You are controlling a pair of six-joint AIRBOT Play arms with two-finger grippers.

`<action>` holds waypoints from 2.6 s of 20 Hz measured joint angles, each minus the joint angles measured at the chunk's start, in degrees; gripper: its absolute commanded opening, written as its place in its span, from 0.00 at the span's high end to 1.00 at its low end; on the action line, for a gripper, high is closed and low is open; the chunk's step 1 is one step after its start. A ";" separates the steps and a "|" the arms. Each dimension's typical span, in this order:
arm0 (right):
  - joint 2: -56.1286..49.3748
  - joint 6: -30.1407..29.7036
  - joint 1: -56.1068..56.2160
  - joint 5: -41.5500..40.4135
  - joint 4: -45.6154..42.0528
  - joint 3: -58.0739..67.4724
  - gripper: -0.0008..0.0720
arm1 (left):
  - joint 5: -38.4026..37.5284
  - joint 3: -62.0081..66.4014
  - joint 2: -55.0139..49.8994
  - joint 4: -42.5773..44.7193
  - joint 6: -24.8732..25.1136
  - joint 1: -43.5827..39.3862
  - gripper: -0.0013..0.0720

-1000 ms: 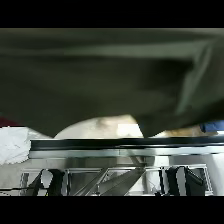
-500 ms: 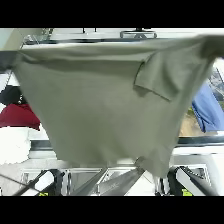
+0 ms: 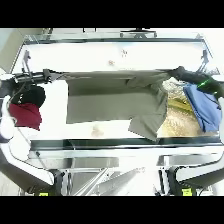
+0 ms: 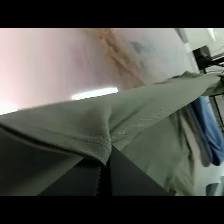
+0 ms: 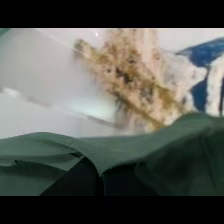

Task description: Fold the shirts.

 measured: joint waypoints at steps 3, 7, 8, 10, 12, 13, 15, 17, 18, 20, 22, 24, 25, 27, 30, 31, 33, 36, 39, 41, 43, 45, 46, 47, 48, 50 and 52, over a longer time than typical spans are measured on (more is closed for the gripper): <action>-7.32 -6.14 0.15 -2.47 8.90 2.01 0.97 | 0.85 9.40 -9.01 0.59 0.15 -1.92 0.96; -12.33 -12.07 0.17 -3.23 16.00 6.69 0.97 | 3.21 19.41 -15.82 0.98 0.24 -3.85 0.96; -12.81 -13.14 0.17 -3.26 16.87 7.85 0.97 | 4.13 20.96 -16.39 0.96 0.28 -4.07 0.96; -13.44 -14.47 0.20 -2.86 17.88 9.42 0.97 | 6.21 22.12 -16.61 0.94 0.94 -4.35 0.96; -13.81 -15.19 0.20 -2.38 17.16 10.23 0.97 | 7.58 21.31 -16.52 1.22 1.62 -4.55 0.96; -13.90 -15.28 0.20 -2.19 15.98 10.47 0.97 | 8.02 20.81 -16.59 1.70 1.97 -4.66 0.96; -14.08 -15.04 0.20 -2.29 12.20 10.75 0.97 | 8.59 19.76 -16.94 3.02 2.38 -5.01 0.96; -14.21 -13.05 0.20 -2.75 7.50 10.93 0.97 | 9.38 18.86 -17.20 4.96 2.58 -5.62 0.96; -14.36 -12.13 0.20 -2.97 5.44 10.95 0.97 | 9.77 18.62 -17.27 6.08 2.62 -6.01 0.96; -14.86 -10.25 0.20 -3.32 2.01 11.02 0.97 | 10.45 18.27 -17.42 8.85 2.80 -6.88 0.96; -15.50 -9.03 0.24 -3.45 -0.02 11.04 0.97 | 11.41 18.12 -17.46 11.41 2.80 -7.63 0.96; -16.24 -8.37 0.33 -3.52 -1.31 11.04 0.97 | 12.57 18.01 -17.51 13.49 2.80 -8.24 0.96; -16.57 -8.02 0.42 -3.54 -1.66 11.04 0.97 | 13.05 17.99 -17.53 14.16 2.80 -8.44 0.96; -16.96 -7.63 0.55 -3.52 -2.21 11.04 0.95 | 13.88 17.97 -17.53 15.15 2.82 -8.66 0.78; -17.25 -7.10 0.57 -4.04 -2.91 11.04 0.75 | 14.19 17.97 -17.53 16.61 2.82 -8.70 0.65; -17.29 -6.99 0.57 -3.93 -2.97 11.04 0.72 | 13.79 17.97 -17.53 16.79 2.82 -8.66 0.65; -17.31 -6.69 0.63 -3.50 -3.08 11.04 0.46 | 12.15 18.25 -17.53 17.31 2.64 -8.33 0.65; -16.72 -2.86 0.15 -2.64 -6.73 11.04 0.47 | 8.39 20.76 -17.46 21.27 -2.36 -6.71 0.65; -14.23 8.00 -1.38 -0.31 -18.45 11.04 0.47 | 0.90 22.91 -16.39 28.35 -10.03 -4.55 0.65; -11.45 14.29 -2.95 2.43 -24.76 11.04 0.47 | -2.80 21.33 -14.25 31.91 -14.25 -2.75 0.65; -8.24 18.25 -4.31 6.38 -28.61 11.02 0.47 | -5.99 17.09 -11.08 33.77 -17.05 -1.29 0.65; -4.96 20.44 -5.25 11.19 -30.95 9.99 0.47 | -7.89 10.25 -7.45 34.95 -18.32 -0.48 0.65; -3.32 21.29 -5.55 13.49 -31.82 8.72 0.47 | -8.02 6.08 -5.53 35.30 -18.40 -0.24 0.65; -1.36 21.88 -5.81 15.67 -32.57 6.71 0.47 | -8.00 1.75 -3.76 35.76 -18.53 -0.09 0.65; 0.50 22.56 -5.95 17.09 -32.87 4.55 0.47 | -7.30 -2.54 -2.14 35.89 -18.49 0.02 0.65; 4.57 23.06 -6.16 19.32 -33.46 -0.46 0.47 | -5.42 -9.42 0.22 36.13 -18.05 0.11 0.65; 8.92 23.50 -6.32 20.31 -33.81 -4.87 0.47 | -3.87 -14.38 1.79 34.75 -17.55 0.11 0.65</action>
